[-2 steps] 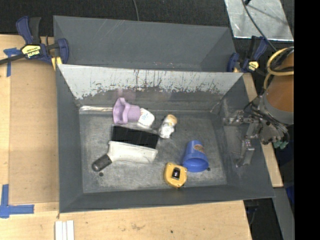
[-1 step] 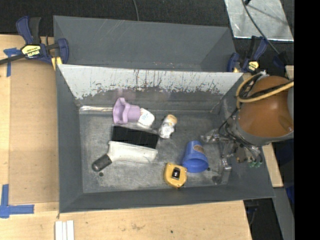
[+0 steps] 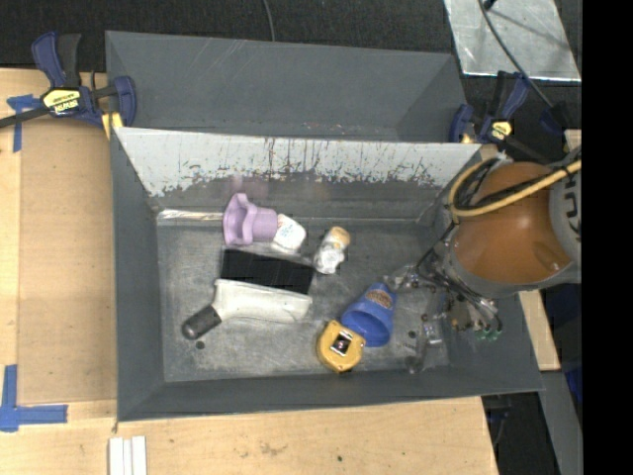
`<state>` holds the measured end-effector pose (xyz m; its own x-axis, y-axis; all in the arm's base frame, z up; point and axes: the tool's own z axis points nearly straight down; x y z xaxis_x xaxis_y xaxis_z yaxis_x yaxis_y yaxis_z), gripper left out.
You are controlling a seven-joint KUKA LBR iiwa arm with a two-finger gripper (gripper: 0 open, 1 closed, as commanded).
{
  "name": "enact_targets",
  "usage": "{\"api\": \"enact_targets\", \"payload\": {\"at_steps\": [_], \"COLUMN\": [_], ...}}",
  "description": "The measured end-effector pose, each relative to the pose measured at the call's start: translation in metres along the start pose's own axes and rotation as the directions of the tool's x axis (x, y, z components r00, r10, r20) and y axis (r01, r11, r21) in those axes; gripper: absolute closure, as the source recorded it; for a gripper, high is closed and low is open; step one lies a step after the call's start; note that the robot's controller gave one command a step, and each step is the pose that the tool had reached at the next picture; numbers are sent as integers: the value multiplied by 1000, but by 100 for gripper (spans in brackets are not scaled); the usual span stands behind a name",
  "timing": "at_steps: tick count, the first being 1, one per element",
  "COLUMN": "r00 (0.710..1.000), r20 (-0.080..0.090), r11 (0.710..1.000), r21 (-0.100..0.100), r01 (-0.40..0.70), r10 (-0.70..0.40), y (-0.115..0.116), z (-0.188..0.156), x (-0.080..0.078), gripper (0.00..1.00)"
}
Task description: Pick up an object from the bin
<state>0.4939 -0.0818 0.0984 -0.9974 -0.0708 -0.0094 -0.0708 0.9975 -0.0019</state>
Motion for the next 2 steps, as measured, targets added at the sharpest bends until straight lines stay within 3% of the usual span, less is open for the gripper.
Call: {"api": "enact_targets", "payload": {"at_steps": [1,2], "r00": [960,843], "r20": [-6,-6], "r11": [960,843], "r21": [1,3], "r01": [-281,-538], "r10": [281,538], "y": [13,40], "z": [-20,9], "x": [-14,-8], "gripper": [0,0]}}
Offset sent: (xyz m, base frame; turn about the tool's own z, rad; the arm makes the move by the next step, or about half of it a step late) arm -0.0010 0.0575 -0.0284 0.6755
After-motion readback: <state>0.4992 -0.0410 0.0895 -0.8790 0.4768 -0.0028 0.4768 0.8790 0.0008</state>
